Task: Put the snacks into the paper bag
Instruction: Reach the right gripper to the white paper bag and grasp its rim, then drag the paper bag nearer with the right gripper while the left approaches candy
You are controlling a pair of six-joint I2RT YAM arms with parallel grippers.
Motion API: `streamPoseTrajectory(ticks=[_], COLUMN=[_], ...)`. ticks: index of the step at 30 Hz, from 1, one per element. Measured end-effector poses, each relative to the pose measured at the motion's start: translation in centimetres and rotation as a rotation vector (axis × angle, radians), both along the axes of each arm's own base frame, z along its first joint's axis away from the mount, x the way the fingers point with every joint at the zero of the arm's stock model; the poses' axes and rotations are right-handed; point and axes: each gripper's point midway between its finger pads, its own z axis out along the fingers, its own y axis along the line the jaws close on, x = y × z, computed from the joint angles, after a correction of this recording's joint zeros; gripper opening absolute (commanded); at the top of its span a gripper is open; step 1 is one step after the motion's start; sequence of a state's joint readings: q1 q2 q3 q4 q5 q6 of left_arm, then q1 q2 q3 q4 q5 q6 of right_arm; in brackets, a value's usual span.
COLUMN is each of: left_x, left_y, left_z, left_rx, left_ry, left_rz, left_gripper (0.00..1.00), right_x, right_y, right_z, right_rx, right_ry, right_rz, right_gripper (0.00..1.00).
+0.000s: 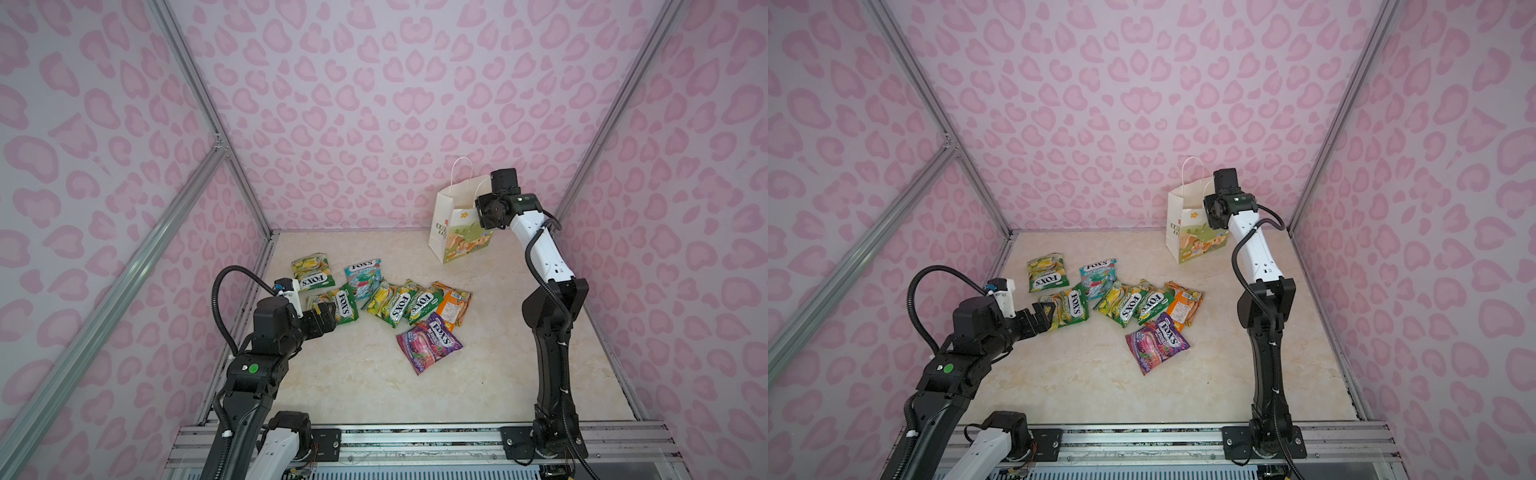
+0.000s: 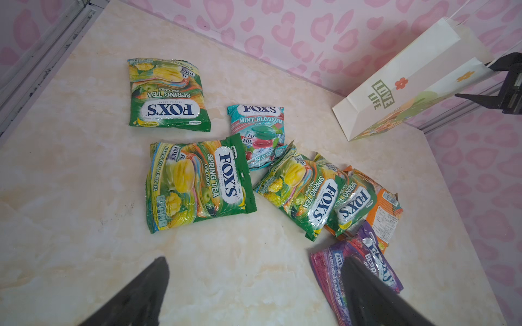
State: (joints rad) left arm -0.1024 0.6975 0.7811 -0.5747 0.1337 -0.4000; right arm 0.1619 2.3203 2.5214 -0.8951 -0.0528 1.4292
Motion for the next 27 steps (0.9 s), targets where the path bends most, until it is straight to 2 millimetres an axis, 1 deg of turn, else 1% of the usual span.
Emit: streamPoseTrajectory(ticks=[1, 2, 6, 8, 11, 14, 17, 19, 21, 24, 27], left_x=[0.0, 0.0, 0.0, 0.0, 0.0, 0.0, 0.0, 0.0, 0.0, 0.0, 0.0], left_y=[0.0, 0.0, 0.0, 0.0, 0.0, 0.0, 0.0, 0.0, 0.0, 0.0, 0.0], left_z=[0.0, 0.0, -0.1, -0.1, -0.1, -0.1, -0.1, -0.1, -0.1, -0.1, -0.1], left_rx=[0.000, 0.000, 0.000, 0.000, 0.000, 0.000, 0.000, 0.000, 0.000, 0.000, 0.000], left_ry=[0.000, 0.000, 0.002, 0.001, 0.001, 0.001, 0.001, 0.001, 0.001, 0.001, 0.000], left_rz=[0.000, 0.000, 0.000, 0.000, 0.000, 0.000, 0.000, 0.000, 0.000, 0.000, 0.000], left_gripper=[0.98, 0.98, 0.98, 0.98, 0.98, 0.98, 0.98, 0.98, 0.98, 0.98, 0.98], right_x=[-0.2, -0.5, -1.8, -2.1, -2.4, -2.6, -2.8, -3.0, -3.1, -3.3, -3.7], right_y=[0.0, 0.0, -0.2, -0.4, -0.6, -0.6, -0.7, -0.8, -0.9, -1.0, -1.1], right_z=[0.1, 0.1, 0.5, 0.8, 0.9, 0.7, 0.6, 0.6, 0.3, -0.1, 0.3], right_rx=[0.000, -0.002, 0.001, 0.001, 0.001, 0.010, 0.009, 0.010, 0.013, 0.013, 0.021], right_ry=[0.004, 0.009, 0.024, 0.024, 0.025, 0.032, 0.036, 0.037, 0.039, 0.049, 0.047], right_rz=[0.001, 0.001, 0.004, 0.003, 0.000, 0.006, 0.004, 0.004, 0.004, 0.002, 0.003], right_gripper=[0.42, 0.41, 0.41, 0.39, 0.32, 0.30, 0.25, 0.24, 0.23, 0.19, 0.17])
